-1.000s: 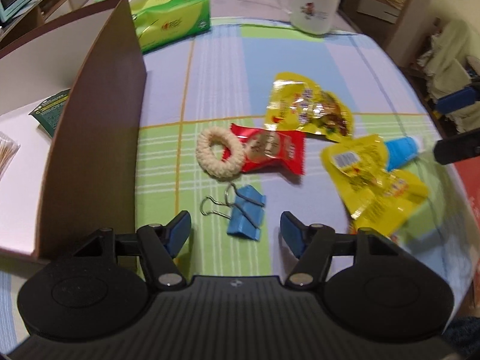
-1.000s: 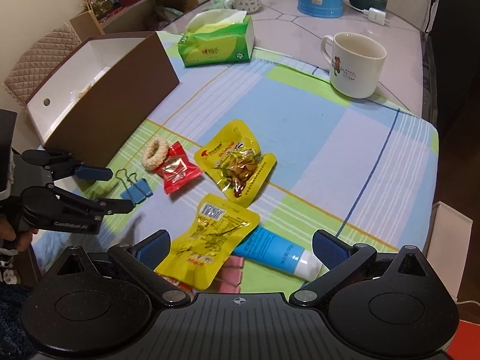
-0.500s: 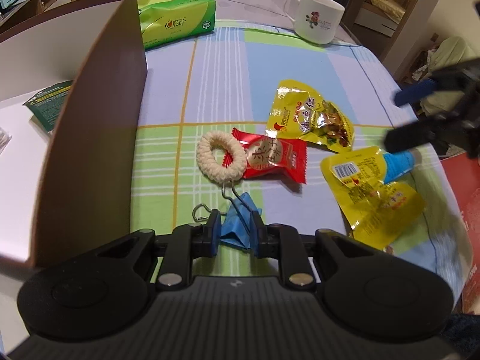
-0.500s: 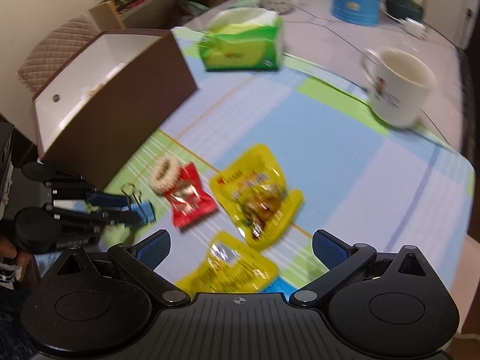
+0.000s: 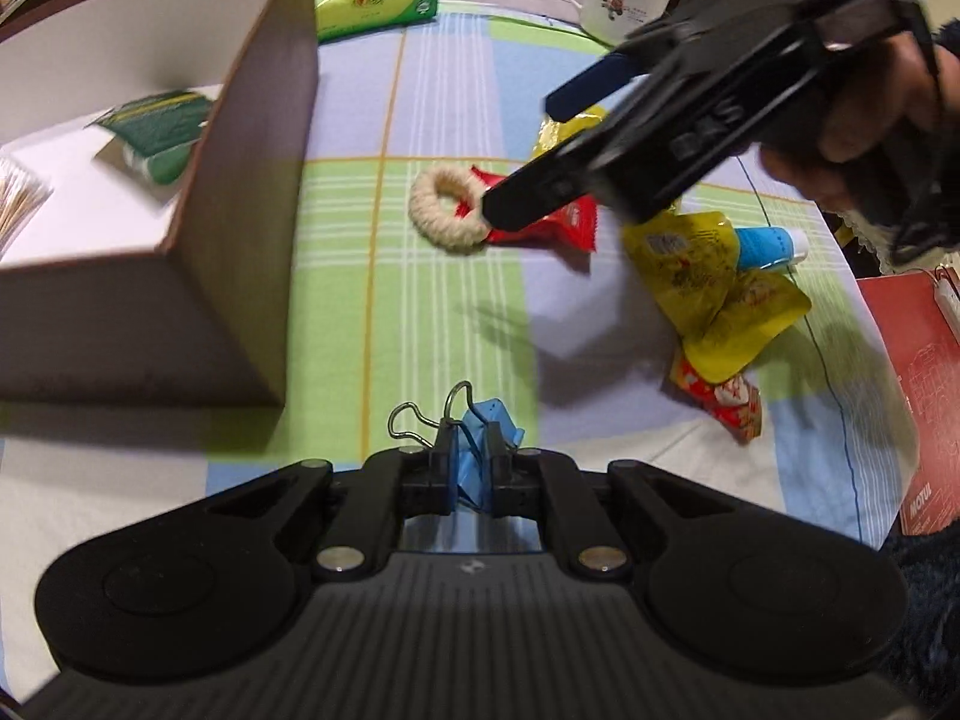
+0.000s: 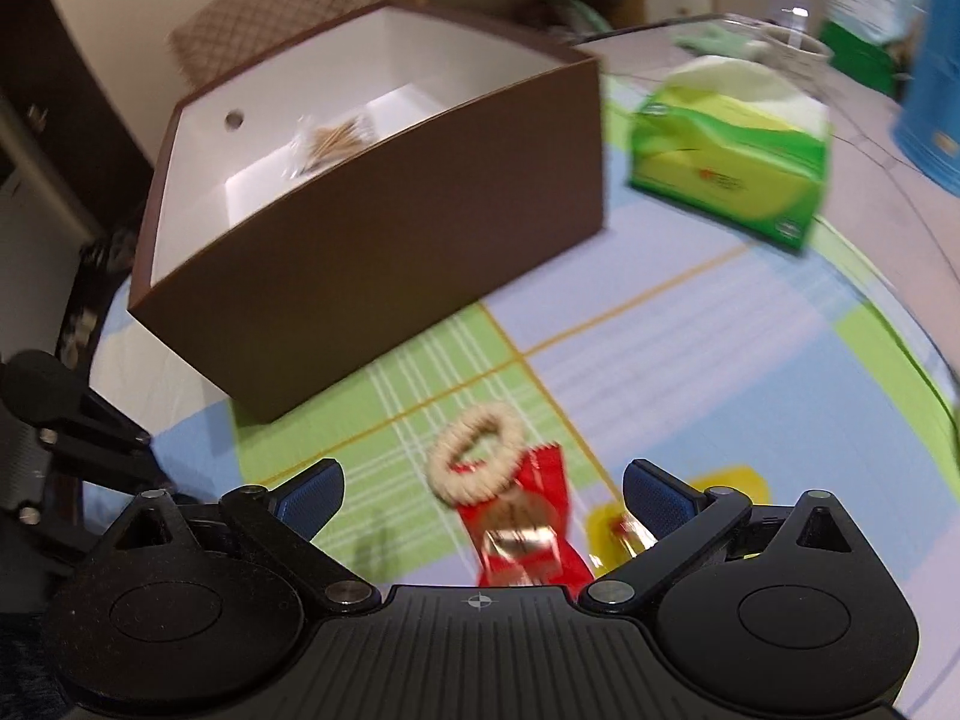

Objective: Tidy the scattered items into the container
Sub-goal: 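Grasp the blue binder clip with the left tool while the right tool grasps the cream ring snack, then carry the binder clip and ring snack over the box with both tools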

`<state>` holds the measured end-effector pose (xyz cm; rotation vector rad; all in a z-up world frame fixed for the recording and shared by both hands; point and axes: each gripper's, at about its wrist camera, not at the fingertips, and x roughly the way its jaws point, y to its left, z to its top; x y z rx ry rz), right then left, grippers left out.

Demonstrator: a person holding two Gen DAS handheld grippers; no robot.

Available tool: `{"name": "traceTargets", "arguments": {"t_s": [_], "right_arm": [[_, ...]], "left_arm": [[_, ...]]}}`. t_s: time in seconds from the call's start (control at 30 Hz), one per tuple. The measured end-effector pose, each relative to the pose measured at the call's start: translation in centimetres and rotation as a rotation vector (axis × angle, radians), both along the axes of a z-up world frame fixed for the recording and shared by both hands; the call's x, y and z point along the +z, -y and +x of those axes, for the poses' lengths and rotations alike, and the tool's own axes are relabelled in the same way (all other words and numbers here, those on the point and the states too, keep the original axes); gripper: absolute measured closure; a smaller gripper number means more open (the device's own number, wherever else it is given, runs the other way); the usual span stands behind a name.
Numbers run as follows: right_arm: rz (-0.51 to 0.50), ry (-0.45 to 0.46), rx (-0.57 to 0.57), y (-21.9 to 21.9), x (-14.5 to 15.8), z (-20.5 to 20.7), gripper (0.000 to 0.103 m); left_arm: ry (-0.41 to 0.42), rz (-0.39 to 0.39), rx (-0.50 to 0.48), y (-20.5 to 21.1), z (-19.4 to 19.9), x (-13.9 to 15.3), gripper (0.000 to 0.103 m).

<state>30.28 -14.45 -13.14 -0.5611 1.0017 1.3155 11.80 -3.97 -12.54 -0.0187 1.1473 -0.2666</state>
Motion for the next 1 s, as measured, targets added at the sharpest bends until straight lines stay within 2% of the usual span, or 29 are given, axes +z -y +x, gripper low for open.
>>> {"name": "traceTargets", "arguments": {"t_s": [0.13,0.2,0.23,0.27,0.3,0.53,1.0], "right_arm": [[-0.03,0.02,0.021,-1.4,-1.8,-0.4,0.026],[-0.042,0.024,0.047,-1.8,-2.6,-0.6,0.067],[-0.036,0.036,0.038,-1.8,-2.6,-0.7,0.067],[-0.039,0.036,0.032,-1.8,-2.6,-0.7,0.071],[-0.03,0.021,0.027,-1.7,-2.4,-0.6,0.088],[0.038,0.007,-0.016,0.4,0.4,-1.1,0.088],[0.016,0.003,-0.054,3.7,4.2,-4.1,0.087]], "left_arm": [[0.002,-0.003,0.013,-0.6,-0.3,0.0,0.098],[0.003,-0.005,0.019,-1.0,-0.5,-0.1,0.098],[0.004,-0.006,0.022,-1.1,-0.6,-0.1,0.098],[0.005,-0.007,0.025,-1.3,-0.6,-0.1,0.098],[0.006,-0.007,0.026,-1.3,-0.7,-0.1,0.098],[0.023,-0.001,0.018,-1.6,-1.3,0.5,0.099],[0.089,0.009,-0.009,-2.8,-3.6,4.3,0.1]]}}
